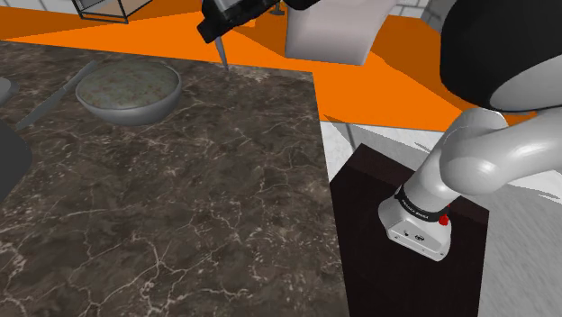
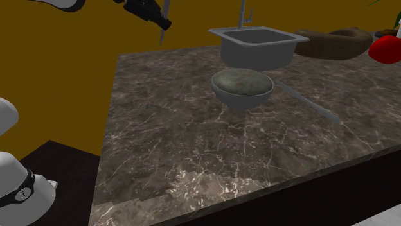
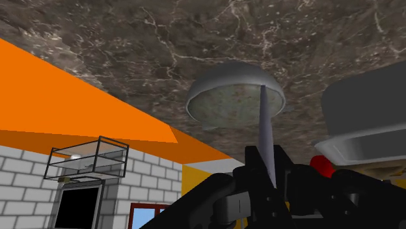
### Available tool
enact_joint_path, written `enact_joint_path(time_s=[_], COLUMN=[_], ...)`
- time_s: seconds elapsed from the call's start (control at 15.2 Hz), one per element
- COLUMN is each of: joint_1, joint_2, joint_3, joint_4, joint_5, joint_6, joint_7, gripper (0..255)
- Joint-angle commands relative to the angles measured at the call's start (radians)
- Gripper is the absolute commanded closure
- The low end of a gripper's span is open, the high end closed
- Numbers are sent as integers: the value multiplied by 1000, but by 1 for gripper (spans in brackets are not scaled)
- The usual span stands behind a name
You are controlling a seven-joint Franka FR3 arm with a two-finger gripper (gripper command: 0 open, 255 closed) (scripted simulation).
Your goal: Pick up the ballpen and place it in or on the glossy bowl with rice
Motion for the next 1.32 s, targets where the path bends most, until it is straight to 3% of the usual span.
enact_joint_path(time_s=[0.0,0.4,0.73,0.86,0.92,0.99,1.12,1.25], joint_1=[-41,-232,-459,-591,-681,-764,-703,-685], joint_2=[56,271,471,576,649,845,827,833], joint_3=[16,139,336,475,582,752,676,657], joint_4=[37,190,358,439,487,560,535,515], joint_5=[-17,-116,-284,-413,-518,-814,-805,-833], joint_6=[23,100,118,102,80,-18,14,29], joint_7=[-3,25,107,176,234,391,398,426], gripper=[255,255,255,255,255,255,255,255])
